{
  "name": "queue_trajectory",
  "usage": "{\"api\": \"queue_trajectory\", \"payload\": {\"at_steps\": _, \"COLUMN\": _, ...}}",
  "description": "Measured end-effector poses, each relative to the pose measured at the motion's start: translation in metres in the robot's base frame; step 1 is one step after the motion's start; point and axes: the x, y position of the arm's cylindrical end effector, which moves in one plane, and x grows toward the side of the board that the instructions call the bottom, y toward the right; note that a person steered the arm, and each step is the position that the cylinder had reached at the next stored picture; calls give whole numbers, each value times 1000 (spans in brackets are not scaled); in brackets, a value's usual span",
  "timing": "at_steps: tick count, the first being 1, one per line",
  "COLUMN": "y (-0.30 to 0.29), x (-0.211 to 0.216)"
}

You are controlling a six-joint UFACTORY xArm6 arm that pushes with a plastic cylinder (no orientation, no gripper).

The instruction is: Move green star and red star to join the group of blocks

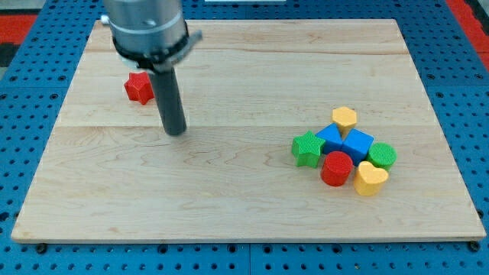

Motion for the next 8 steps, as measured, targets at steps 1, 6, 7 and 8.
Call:
{"api": "queue_trajectory", "payload": {"at_steps": 1, "y": 59, "x": -62}}
{"api": "queue_trajectory", "payload": {"at_steps": 6, "y": -22, "x": -36}}
{"api": "queue_trajectory", "payload": {"at_steps": 7, "y": 17, "x": 7}}
{"api": "queue_trajectory", "payload": {"at_steps": 8, "y": -34, "x": 27}}
